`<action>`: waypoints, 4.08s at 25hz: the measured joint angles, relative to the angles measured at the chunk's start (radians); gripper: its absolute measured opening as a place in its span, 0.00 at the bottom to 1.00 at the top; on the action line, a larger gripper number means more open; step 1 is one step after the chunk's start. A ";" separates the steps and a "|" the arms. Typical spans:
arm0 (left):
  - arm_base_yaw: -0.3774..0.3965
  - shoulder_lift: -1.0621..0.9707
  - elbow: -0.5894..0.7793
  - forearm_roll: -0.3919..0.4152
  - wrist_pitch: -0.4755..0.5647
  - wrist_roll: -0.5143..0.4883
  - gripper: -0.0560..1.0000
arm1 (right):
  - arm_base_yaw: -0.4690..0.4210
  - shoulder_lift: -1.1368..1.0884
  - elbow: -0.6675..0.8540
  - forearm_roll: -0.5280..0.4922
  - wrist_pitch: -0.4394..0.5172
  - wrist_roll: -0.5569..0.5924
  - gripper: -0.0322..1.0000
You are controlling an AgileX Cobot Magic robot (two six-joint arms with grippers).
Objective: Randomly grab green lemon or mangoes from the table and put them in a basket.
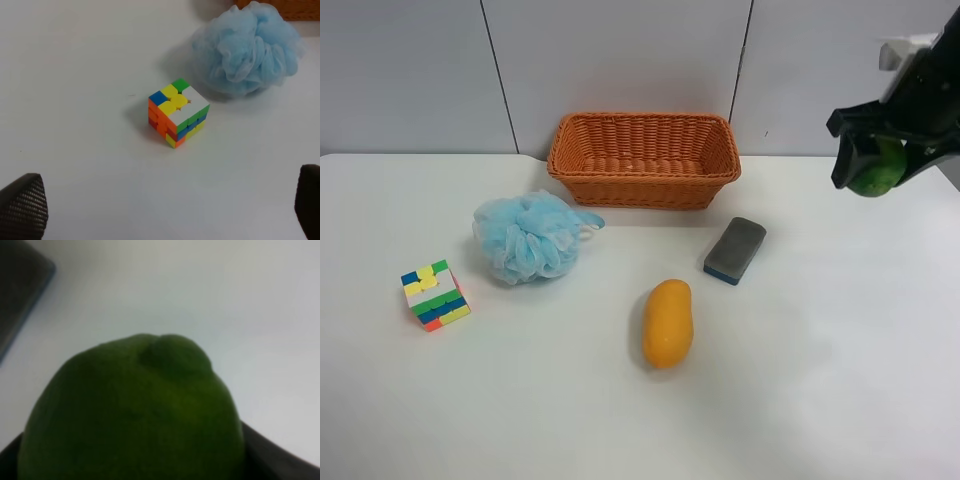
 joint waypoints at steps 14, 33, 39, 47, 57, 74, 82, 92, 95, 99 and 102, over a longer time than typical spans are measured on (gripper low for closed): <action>0.000 0.000 0.000 0.000 0.000 0.000 0.99 | 0.236 0.168 -0.398 -0.075 0.009 0.048 0.66; 0.000 0.000 0.000 0.000 0.000 0.000 0.99 | 0.283 0.563 -0.546 -0.072 -0.386 0.048 0.66; 0.000 0.000 0.000 0.000 0.000 0.000 0.99 | 0.283 0.615 -0.546 -0.072 -0.447 0.048 0.66; 0.000 0.000 0.000 0.000 0.000 0.000 0.99 | 0.283 0.634 -0.546 -0.072 -0.466 0.048 0.66; 0.000 0.000 0.000 0.000 0.000 0.000 0.99 | 0.300 0.634 -0.548 -0.073 -0.467 0.048 0.96; 0.000 0.000 0.000 0.000 0.000 0.000 0.99 | 0.307 0.503 -0.660 -0.073 -0.048 0.048 0.99; 0.000 0.000 0.000 0.000 0.000 0.000 0.99 | 0.307 0.322 -0.667 -0.073 0.126 0.048 0.99; 0.000 0.000 0.000 0.000 0.000 0.000 0.99 | 0.307 -0.080 -0.349 -0.073 0.132 0.048 0.99; 0.000 0.000 0.000 0.000 0.000 0.000 0.99 | 0.307 -0.272 -0.160 -0.073 0.134 0.048 0.99; 0.000 0.000 0.000 0.000 0.000 0.000 0.99 | 0.307 -0.522 0.067 -0.073 0.135 0.048 0.99; 0.000 0.000 0.000 0.000 0.000 0.000 0.99 | 0.307 -0.690 0.224 -0.074 0.135 0.048 0.99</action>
